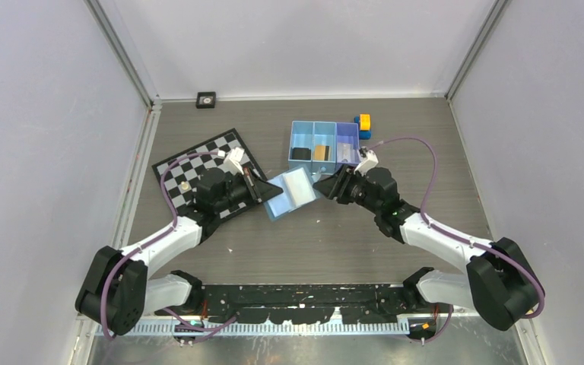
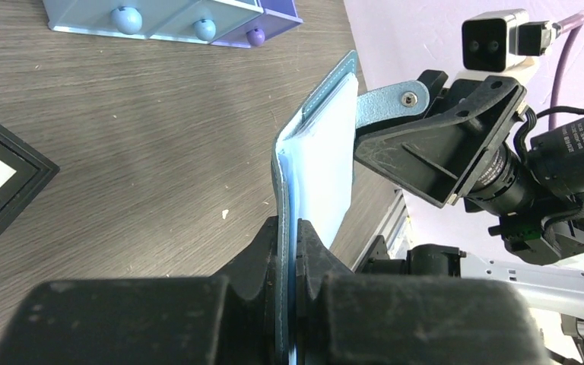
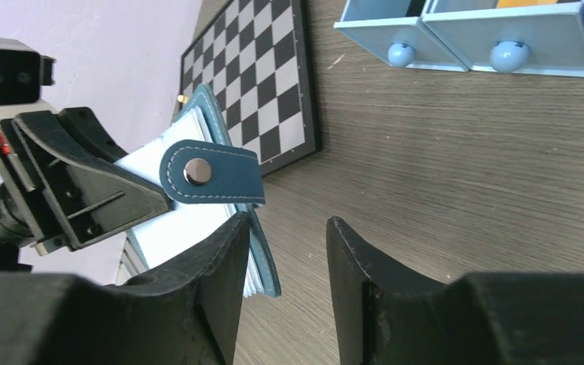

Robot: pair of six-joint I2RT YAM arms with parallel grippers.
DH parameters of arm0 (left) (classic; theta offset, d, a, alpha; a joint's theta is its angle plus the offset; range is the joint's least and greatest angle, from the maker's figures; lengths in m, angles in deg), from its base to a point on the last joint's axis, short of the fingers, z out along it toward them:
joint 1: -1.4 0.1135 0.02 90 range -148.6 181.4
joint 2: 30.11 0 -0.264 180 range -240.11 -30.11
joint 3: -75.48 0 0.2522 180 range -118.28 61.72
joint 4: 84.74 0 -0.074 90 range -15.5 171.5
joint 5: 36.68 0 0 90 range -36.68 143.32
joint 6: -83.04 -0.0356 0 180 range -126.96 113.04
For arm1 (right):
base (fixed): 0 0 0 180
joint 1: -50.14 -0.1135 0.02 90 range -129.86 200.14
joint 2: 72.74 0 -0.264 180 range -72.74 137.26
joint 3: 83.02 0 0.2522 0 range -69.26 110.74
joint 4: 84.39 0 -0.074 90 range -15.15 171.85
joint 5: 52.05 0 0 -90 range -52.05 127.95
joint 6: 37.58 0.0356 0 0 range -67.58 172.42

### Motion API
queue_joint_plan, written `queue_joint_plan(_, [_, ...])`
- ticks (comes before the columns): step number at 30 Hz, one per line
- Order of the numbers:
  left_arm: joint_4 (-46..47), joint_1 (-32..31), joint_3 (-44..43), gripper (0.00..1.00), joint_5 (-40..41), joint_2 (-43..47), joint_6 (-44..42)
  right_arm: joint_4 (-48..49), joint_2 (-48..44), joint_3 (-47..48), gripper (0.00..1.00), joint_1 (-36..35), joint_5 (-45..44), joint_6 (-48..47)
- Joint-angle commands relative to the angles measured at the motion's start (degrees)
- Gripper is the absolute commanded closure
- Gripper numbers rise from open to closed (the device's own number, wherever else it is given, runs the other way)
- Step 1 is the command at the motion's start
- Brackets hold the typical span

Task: Take the credit cards out of the card holder
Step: Remove the credit card from the card holder.

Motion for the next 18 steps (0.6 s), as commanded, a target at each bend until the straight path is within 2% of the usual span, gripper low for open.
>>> queue_joint_plan(1, [5.8, 0.4, 0.3, 1.0, -2.3, 1.7, 0.3, 6.9, 1.0, 0.1, 0.56, 0.6, 4.5, 2.0])
queue_joint_plan(6, [9.2, 0.5, 0.9, 1.0, -4.1, 1.0, 1.6, 12.8, 5.8, 1.2, 0.64, 0.6, 12.2, 3.8])
queue_joint_plan(13, [12.4, 0.5, 1.2, 1.0, -5.9, 0.1, 3.2, 14.4, 8.9, 2.4, 0.63, 0.4, 15.5, 4.8])
queue_joint_plan(18, [13.5, 0.5, 0.9, 1.0, -6.7, -1.3, 4.0, 16.8, 9.6, 2.5, 0.59, -0.7, 17.5, 4.7])
